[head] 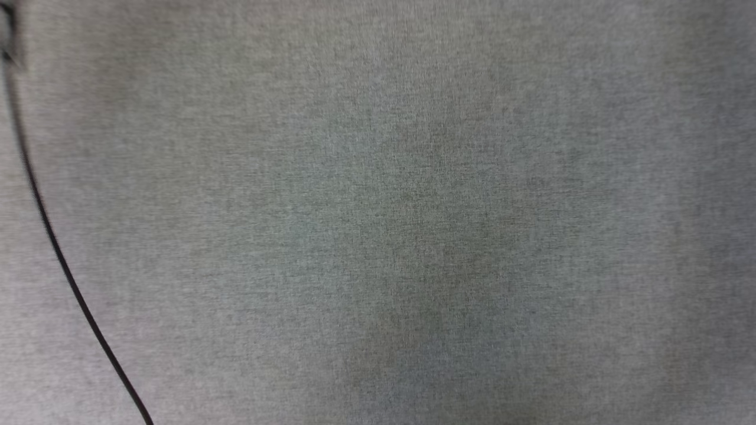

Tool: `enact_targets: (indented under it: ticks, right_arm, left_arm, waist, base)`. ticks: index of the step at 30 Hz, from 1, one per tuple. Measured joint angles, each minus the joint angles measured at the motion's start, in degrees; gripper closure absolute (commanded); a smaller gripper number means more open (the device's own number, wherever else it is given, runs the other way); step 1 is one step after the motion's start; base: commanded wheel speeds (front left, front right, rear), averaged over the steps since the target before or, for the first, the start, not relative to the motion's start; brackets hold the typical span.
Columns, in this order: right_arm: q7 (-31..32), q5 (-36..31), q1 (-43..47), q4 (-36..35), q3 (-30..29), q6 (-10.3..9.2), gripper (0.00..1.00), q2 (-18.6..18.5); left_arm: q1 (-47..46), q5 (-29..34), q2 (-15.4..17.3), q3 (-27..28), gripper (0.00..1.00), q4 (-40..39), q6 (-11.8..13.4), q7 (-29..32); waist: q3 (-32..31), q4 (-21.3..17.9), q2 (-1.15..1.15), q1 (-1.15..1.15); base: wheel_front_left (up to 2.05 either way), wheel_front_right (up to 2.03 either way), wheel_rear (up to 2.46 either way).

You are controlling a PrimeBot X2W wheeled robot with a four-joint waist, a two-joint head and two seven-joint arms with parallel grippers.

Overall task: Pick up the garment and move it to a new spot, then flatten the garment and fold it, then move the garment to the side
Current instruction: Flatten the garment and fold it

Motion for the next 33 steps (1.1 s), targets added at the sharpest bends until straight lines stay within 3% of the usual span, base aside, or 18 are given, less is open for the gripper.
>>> enact_targets:
  ticks: [4, 5, 12, 17, 18, 33]
  right_arm:
    - [-0.6, 1.94, 7.05, -0.01, 1.48, -0.01, 1.0, -0.34]
    - [-1.11, 3.81, 12.81, 0.01, 1.94, -0.01, 1.0, -0.75]
    - [-1.01, 7.49, 26.09, -0.54, 4.52, -0.01, 1.0, -2.08]
    - [0.1, 11.48, 34.88, -1.97, 4.79, -0.01, 1.0, -4.1]
    - [1.3, 13.68, 40.02, -3.16, 4.39, -0.01, 1.0, -5.27]
    - [8.81, 21.91, 66.87, -13.28, -0.24, -0.01, 1.0, -7.78]
  left_arm:
    - [9.56, 0.05, -1.0, 1.23, 1.0, -5.59, 0.66, -0.02]
    - [18.42, 0.15, -1.02, 2.31, 1.0, -9.67, 1.42, -0.1]
    - [38.95, -1.04, -0.19, 3.59, 1.0, -17.66, 2.92, -0.18]
    - [52.18, -1.36, 2.45, 0.98, 1.0, -21.13, 2.89, 0.1]
    - [58.32, -1.75, 4.0, -1.18, 1.0, -23.49, 3.22, 1.68]
    - [82.9, -5.98, 13.02, -6.49, 1.0, -38.62, 6.92, 8.13]
  waist:
    - [-2.27, 0.3, 0.0, 0.0]
    - [-4.55, 0.64, 0.0, -0.01]
    - [-11.06, 1.82, 0.0, -0.02]
    - [-16.24, 3.13, 0.0, -0.02]
    - [-19.22, 3.98, 0.0, -0.03]
    - [-31.44, 5.17, 0.0, -0.03]
  base:
    - [0.0, 0.0, 0.0]
    - [0.0, 0.0, 0.0]
    - [0.0, 0.0, 0.0]
    - [0.0, 0.0, 0.0]
    - [0.0, 0.0, 0.0]
    - [0.0, 0.0, 0.0]
